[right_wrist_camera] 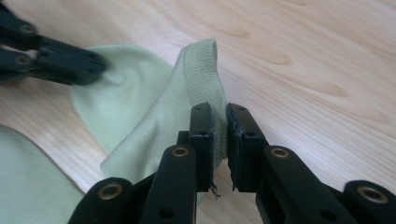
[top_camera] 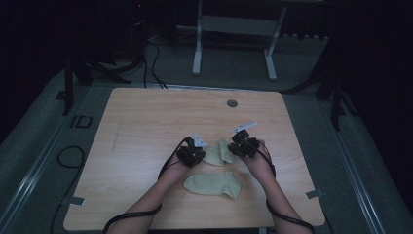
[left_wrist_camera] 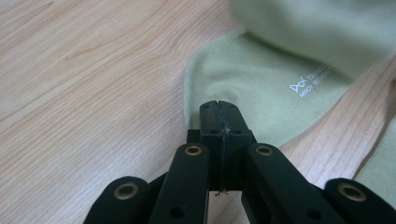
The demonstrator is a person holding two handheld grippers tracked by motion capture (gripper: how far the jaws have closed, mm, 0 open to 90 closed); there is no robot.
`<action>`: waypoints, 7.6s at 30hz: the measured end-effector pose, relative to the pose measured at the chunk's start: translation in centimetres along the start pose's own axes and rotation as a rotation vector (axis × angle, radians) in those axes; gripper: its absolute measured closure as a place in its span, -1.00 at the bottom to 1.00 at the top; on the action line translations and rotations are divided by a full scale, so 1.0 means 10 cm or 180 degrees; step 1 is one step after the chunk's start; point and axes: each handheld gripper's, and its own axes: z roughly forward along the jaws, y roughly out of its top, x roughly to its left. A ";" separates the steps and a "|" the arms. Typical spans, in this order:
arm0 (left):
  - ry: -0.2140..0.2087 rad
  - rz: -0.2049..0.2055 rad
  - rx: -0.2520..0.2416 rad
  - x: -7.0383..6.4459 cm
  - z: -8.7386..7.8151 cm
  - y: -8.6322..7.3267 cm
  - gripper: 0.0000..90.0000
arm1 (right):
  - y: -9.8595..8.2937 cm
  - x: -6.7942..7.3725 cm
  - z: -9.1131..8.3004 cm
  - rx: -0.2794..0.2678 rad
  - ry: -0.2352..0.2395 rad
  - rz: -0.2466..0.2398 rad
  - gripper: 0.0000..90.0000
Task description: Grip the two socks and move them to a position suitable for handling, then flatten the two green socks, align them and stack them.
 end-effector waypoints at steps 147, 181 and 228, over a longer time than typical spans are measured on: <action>-0.0231 -0.0356 -0.0268 -0.18 -1.01 -0.20 0.94 | -0.54 0.22 -0.75 -0.0322 0.0009 -0.0107 0.87; 0.0108 -0.0473 0.0180 0.20 -0.24 -0.08 0.93 | -0.20 -0.19 0.14 0.0240 -0.0128 0.0114 0.85; 0.0012 -0.0433 0.0113 -0.02 -0.04 0.02 0.97 | -0.19 0.10 0.28 0.0159 0.0122 0.0036 0.86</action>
